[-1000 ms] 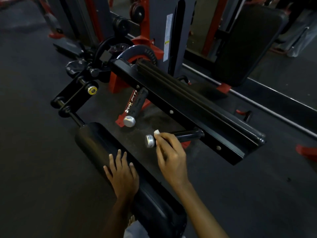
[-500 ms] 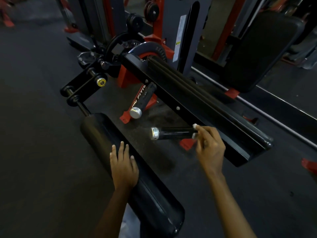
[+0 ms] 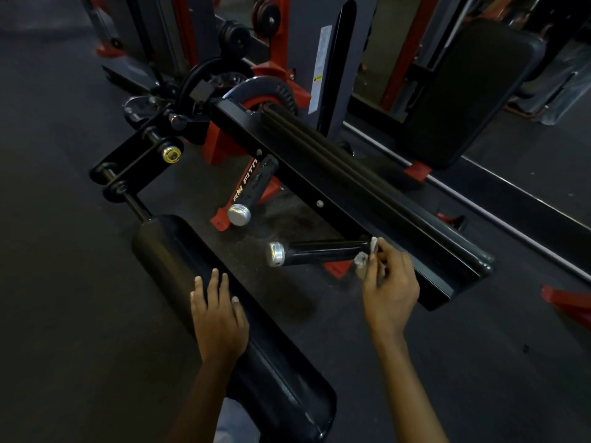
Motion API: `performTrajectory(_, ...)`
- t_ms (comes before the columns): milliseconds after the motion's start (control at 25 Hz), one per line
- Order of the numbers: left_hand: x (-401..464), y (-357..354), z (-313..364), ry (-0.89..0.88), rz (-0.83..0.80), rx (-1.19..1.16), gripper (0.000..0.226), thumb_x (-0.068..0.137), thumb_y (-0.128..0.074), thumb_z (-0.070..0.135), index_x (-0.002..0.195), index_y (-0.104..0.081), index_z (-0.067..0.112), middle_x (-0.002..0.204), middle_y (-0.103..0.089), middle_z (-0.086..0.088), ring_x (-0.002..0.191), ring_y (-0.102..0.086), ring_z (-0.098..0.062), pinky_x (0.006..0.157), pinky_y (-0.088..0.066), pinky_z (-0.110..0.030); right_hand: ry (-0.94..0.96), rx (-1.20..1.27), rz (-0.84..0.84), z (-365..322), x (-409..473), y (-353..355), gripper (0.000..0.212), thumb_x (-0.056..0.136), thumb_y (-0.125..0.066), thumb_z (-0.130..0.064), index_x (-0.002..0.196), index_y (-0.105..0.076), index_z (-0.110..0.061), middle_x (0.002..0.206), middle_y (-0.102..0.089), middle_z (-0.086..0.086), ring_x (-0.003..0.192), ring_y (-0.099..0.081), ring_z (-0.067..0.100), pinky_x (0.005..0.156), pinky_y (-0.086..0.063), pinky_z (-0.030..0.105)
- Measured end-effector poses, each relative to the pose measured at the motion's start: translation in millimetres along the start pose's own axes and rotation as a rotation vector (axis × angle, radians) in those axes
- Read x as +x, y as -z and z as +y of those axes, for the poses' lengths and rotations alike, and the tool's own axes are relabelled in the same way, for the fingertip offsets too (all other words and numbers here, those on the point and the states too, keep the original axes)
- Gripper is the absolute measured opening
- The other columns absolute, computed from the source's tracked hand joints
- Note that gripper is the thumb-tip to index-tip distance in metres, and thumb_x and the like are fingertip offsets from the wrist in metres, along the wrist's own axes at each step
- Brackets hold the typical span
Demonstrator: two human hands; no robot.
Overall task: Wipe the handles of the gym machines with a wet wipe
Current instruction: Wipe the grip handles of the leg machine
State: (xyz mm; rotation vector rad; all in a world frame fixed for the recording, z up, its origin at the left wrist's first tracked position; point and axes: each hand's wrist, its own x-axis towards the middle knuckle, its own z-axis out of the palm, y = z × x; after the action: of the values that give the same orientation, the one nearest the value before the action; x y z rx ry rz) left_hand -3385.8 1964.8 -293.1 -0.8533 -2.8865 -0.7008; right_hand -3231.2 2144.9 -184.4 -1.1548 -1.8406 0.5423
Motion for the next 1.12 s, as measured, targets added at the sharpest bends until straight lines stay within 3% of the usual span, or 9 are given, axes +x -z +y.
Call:
performTrajectory(240,0.4,-0.9,-0.5,-0.006,-0.020,0.003,0.054,0.092,-0.032,0.030,0.137,-0.046,0.003,0.149,-0.038,-0.014,0.143,-0.019,-0.035,0.115,-0.018,-0.051,-0.173,0.329,0.012,-33.4,-31.0,-18.6,0.012,0.087,-0.063,-0.004,0.096,-0.065,-0.011,0.095,-0.061,0.002,0.082,-0.061,0.013,0.066,-0.052,0.019)
performTrajectory(800,-0.6,-3.0,-1.5,-0.012,0.000,0.001,0.056,0.092,-0.030,0.031,0.136,-0.047,0.001,0.147,-0.040,-0.015,0.143,-0.019,-0.036,0.114,-0.019,-0.053,0.171,0.408,-0.235,-77.3,-63.4,-32.9,0.009,0.086,-0.061,0.003,0.092,-0.065,-0.002,0.091,-0.059,0.003,0.080,-0.057,0.007,0.068,-0.051,0.021)
performTrajectory(1120,-1.7,0.6,0.1,-0.026,-0.028,-0.002,0.058,0.092,-0.027,0.033,0.137,-0.045,0.000,0.149,-0.038,-0.016,0.143,-0.018,-0.038,0.114,-0.019,-0.055,-0.147,0.205,0.018,-16.0,-7.6,-8.8,0.014,0.078,-0.065,0.005,0.073,-0.060,-0.007,0.080,-0.054,0.004,0.064,-0.053,0.011,0.057,-0.043,0.017)
